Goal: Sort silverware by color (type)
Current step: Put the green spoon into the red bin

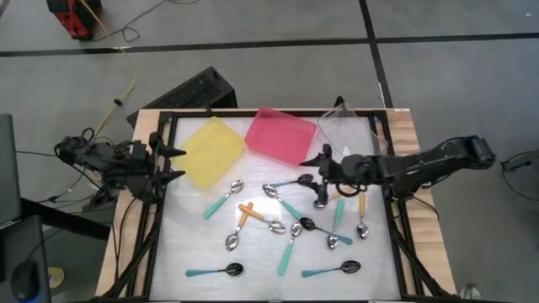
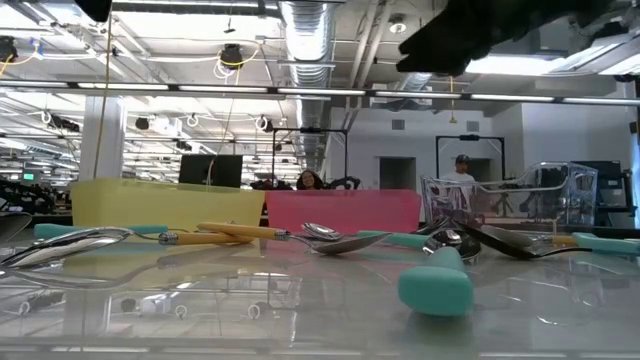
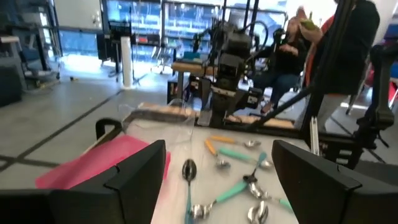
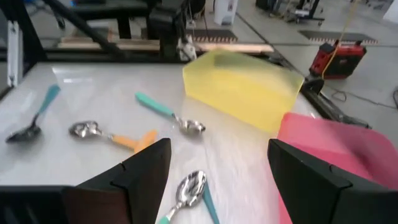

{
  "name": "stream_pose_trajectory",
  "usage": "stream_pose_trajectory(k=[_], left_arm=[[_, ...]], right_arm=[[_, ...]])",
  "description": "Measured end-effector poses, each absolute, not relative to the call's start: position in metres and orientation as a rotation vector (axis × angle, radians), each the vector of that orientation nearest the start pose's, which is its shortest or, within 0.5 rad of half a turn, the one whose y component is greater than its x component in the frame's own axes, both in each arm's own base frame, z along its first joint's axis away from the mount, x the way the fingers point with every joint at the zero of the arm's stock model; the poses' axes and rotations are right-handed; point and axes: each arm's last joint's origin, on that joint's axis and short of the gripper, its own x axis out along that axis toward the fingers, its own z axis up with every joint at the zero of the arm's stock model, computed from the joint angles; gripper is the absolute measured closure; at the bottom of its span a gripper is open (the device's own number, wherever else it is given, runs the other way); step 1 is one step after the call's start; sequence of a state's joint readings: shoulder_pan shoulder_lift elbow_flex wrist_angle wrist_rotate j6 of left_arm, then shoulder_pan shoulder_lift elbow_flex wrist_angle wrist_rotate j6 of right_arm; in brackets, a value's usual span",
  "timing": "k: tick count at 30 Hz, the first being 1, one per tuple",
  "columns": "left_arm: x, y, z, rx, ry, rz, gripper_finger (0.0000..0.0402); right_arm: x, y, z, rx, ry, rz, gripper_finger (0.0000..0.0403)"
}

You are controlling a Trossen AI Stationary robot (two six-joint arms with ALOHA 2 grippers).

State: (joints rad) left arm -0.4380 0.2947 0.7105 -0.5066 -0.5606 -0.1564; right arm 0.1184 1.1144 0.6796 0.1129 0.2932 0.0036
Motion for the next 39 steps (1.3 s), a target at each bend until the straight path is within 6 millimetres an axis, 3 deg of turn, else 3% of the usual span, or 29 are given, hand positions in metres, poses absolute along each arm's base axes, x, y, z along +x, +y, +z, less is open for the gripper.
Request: stream_pose_trajectory(k=[10, 19, 26, 39], left_arm=[[0.060, -0.011, 0.322, -0.119, 0.097, 0.130, 0.0121], [0.060, -0.011, 0.322, -0.133, 0.102, 0.132, 0.0121], [0.060, -0.011, 0.322, -0.134, 0.101, 0.132, 0.0121], [0.060, -0.011, 0.322, -0.141, 0.102, 0.134, 0.0121]], right_arm=[[0.263, 0.025, 0.238, -0.050, 0.356, -0.169, 0.0108], [0.277, 0.053, 0.207, 0.044, 0.421, -0.186, 0.0108], [0.283, 0.075, 0.188, 0.016, 0.467, -0.269, 0.0108], [0.320, 0.095, 0.154, 0.019, 0.542, -0.331, 0.0108]])
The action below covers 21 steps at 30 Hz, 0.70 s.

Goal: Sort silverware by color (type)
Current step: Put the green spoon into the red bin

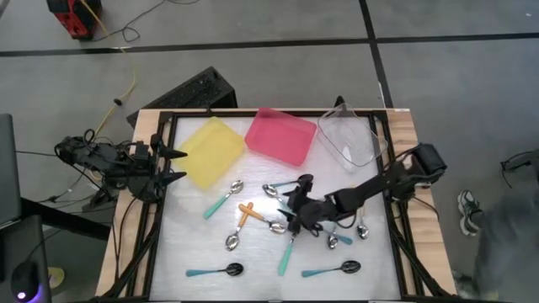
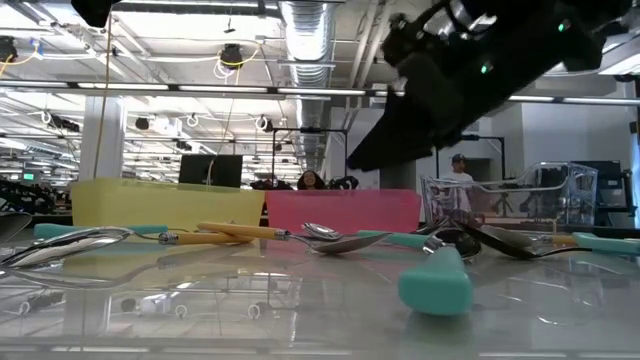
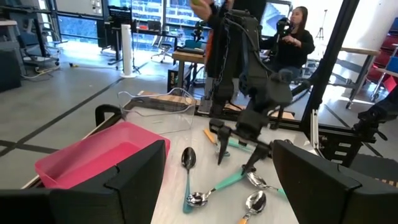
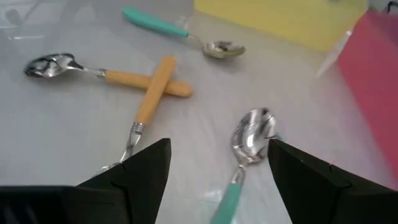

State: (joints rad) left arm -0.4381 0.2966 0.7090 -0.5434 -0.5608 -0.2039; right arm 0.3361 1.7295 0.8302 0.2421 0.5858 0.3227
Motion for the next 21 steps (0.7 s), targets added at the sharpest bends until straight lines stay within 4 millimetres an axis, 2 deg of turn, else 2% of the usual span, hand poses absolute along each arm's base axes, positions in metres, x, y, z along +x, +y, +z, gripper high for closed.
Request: stream_pose_trajectory(k=[6, 21], left_arm=[[0.060, -0.011, 0.321, -0.141, 0.106, 0.134, 0.0121], [0.066, -0.014, 0.320, -0.129, 0.133, 0.131, 0.0121]], right_arm=[[0.325, 0.092, 0.137, 0.050, 0.587, -0.367, 0.0108], [0.320, 0.080, 0.128, 0.141, 0.678, -0.457, 0.0108]])
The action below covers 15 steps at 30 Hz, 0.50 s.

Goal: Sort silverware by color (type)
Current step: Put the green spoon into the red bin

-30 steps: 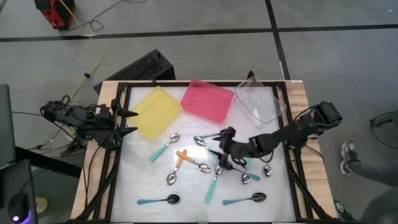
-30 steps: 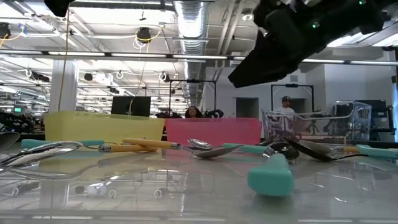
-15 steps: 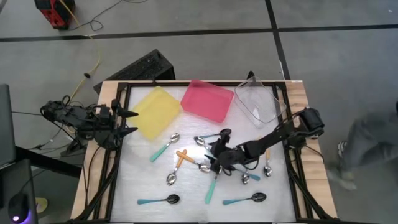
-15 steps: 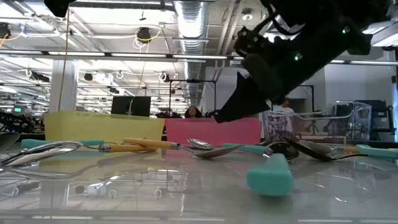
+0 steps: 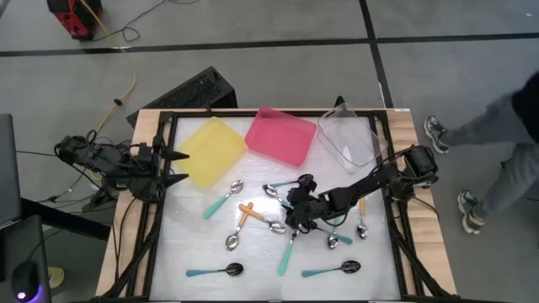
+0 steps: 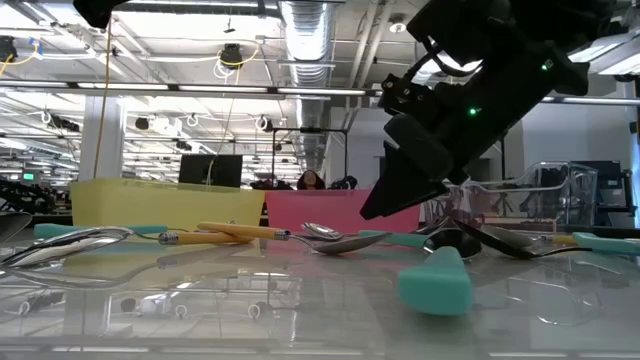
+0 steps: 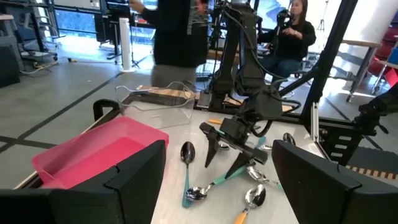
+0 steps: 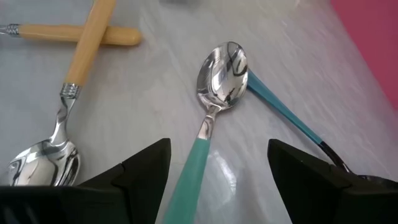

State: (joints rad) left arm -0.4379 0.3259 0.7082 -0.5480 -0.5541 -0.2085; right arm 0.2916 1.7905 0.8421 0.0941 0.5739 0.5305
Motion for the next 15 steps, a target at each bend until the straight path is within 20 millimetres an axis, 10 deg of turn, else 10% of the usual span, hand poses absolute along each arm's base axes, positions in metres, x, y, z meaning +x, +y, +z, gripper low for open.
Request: stream_pose_trajectory(k=[15], left_arm=[[0.068, -0.014, 0.320, -0.094, 0.139, 0.149, 0.0121]], right_arm=[[0.323, 0.077, 0.108, 0.150, 0.726, -0.466, 0.0108]])
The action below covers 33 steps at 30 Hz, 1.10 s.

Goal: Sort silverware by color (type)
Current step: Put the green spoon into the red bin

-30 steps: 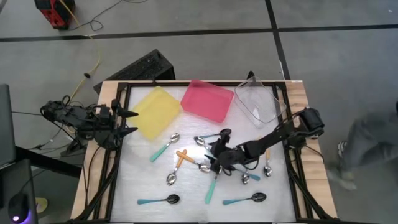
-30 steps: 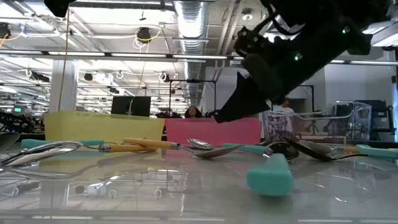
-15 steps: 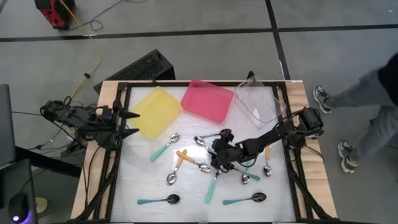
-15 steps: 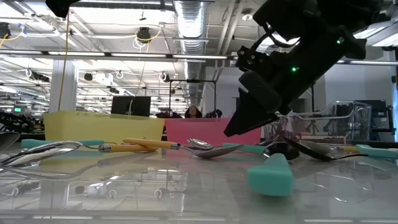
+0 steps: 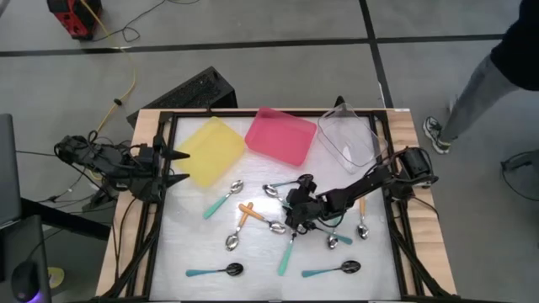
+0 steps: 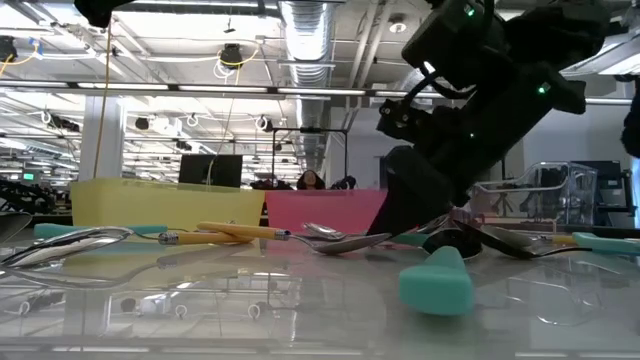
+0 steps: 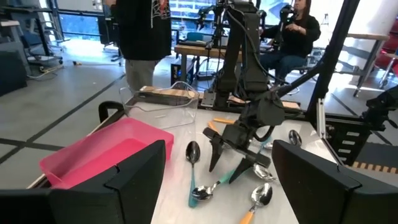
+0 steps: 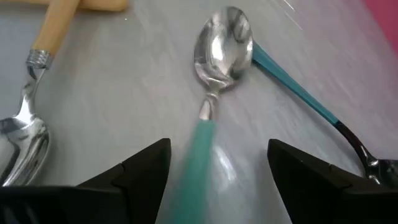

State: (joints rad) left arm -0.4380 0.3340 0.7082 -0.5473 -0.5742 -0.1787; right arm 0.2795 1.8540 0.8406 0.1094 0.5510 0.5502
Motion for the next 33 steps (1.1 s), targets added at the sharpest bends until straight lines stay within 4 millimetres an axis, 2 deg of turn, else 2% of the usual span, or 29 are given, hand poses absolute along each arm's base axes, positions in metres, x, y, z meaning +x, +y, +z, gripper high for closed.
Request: stream_pose_trajectory(k=[6, 11, 14, 23, 33], left_arm=[[0.0676, -0.0142, 0.3196, -0.094, 0.138, 0.151, 0.0121], [0.0676, -0.0140, 0.3196, -0.093, 0.137, 0.159, 0.0121], [0.0676, -0.0139, 0.3196, -0.093, 0.137, 0.162, 0.0121], [0.0675, -0.0139, 0.3196, -0.093, 0.137, 0.162, 0.0121], [0.0675, -0.0139, 0.3196, -0.093, 0.138, 0.162, 0.0121]], right_arm=[[0.3230, 0.0767, 0.1070, 0.182, 0.724, -0.481, 0.0115], [0.3229, 0.0768, 0.1068, 0.193, 0.726, -0.480, 0.0145], [0.3226, 0.0754, 0.1061, 0.229, 0.739, -0.484, 0.0180], [0.3213, 0.0724, 0.1049, 0.270, 0.753, -0.512, 0.0328], [0.3213, 0.0723, 0.1063, 0.295, 0.738, -0.521, 0.0328]])
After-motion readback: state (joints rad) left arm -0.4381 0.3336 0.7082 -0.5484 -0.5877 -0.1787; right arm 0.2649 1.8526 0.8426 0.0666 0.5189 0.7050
